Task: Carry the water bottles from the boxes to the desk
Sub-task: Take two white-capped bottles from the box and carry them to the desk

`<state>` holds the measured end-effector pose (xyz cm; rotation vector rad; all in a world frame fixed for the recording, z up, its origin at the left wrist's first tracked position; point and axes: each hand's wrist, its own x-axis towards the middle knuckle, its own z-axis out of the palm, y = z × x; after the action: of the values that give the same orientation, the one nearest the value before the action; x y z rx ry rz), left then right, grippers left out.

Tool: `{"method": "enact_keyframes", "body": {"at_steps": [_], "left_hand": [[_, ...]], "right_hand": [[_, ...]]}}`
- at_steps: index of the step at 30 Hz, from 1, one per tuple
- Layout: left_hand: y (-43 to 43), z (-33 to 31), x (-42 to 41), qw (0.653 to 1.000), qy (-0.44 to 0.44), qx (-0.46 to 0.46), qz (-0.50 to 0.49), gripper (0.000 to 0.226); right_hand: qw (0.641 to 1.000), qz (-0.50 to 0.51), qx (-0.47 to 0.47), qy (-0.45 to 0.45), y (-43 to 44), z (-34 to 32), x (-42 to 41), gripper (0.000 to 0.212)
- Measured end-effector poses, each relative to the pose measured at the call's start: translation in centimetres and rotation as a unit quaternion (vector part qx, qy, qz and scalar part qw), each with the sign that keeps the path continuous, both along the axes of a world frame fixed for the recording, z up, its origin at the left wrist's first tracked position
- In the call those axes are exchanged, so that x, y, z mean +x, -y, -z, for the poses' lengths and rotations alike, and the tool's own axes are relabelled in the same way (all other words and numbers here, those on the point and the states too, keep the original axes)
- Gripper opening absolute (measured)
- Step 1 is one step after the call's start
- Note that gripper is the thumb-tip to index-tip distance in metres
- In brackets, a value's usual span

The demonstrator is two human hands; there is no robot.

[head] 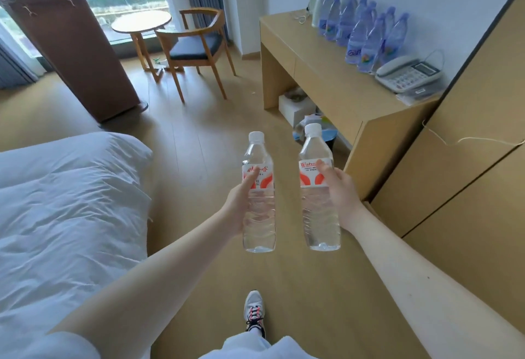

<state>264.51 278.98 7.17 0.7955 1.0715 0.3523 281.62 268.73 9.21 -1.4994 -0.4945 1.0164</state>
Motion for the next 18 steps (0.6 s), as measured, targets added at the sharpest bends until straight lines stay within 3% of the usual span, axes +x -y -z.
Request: {"method": "enact_keyframes", "body": {"at_steps": [7,14,18], "left_hand": [[-11.8,-0.9,0.5,0.999,0.029,-0.006,0.042,0.087],[-18.8,-1.1,1.7,0.997,0.057,-0.011,0.044,0.105],[-22.1,-1.3,1.9,0.995,0.087,-0.026,0.038,0.099]], "right_hand": [[0.999,0.005,0.006,0.047,-10.0,-2.2,-0.7,0.021],[0.998,0.020,0.010,0.067,-16.2,-2.9,-0.6,0.029],[0.997,0.016,0.014,0.072,-20.0,-3.8,0.0,0.028]]}}
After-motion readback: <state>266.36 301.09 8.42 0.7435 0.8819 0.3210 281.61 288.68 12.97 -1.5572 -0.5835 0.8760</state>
